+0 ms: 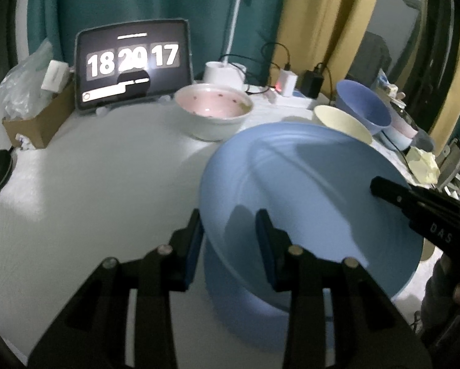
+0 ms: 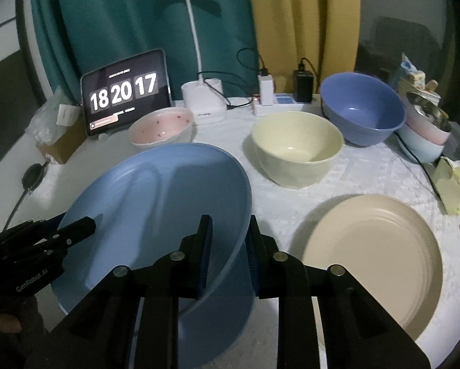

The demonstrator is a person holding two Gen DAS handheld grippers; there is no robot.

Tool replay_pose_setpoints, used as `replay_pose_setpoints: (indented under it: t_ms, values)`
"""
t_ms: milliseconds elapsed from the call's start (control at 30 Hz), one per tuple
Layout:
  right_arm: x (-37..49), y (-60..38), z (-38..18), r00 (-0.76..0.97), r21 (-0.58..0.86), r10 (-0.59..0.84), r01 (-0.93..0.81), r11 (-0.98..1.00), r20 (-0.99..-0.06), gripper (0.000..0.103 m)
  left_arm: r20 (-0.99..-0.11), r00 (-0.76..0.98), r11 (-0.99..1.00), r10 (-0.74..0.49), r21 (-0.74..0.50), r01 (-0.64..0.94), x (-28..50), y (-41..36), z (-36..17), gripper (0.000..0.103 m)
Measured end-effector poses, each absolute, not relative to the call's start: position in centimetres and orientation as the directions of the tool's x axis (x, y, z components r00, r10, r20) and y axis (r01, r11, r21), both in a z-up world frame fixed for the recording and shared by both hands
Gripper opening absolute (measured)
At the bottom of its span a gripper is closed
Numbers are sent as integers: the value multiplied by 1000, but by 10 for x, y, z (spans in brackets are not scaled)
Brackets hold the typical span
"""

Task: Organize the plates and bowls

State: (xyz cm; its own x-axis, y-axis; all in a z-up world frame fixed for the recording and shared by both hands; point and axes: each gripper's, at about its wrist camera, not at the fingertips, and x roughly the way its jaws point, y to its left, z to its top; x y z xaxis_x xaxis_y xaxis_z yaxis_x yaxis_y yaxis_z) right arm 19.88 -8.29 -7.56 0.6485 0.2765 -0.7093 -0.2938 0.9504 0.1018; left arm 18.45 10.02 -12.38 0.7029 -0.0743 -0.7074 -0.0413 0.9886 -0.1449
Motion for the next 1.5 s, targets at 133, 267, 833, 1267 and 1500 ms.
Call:
replay_pose_setpoints:
  t_ms: [133, 267, 833, 1267, 1500]
  values:
    - [196, -99, -75, 656, 114, 273, -275, 955, -704, 23, -708, 701, 991, -82, -134, -20, 183, 84, -120, 36]
    - [192, -118, -74, 665, 126, 269, -255, 959, -696, 23, -710, 699, 993, -87, -122, 0, 183, 69, -118, 36]
    - [175, -193, -73, 709, 175, 250, -178, 968, -660, 23, -721, 686, 995, -94, -54, 80, 180, -9, -113, 36]
    - [166, -253, -82, 727, 222, 241, -124, 967, -644, 23, -745, 660, 991, -96, -11, 132, 180, -71, -121, 36]
    - [169, -280, -89, 725, 226, 227, -100, 969, -650, 23, -756, 646, 987, -102, 1, 158, 188, -100, -126, 36]
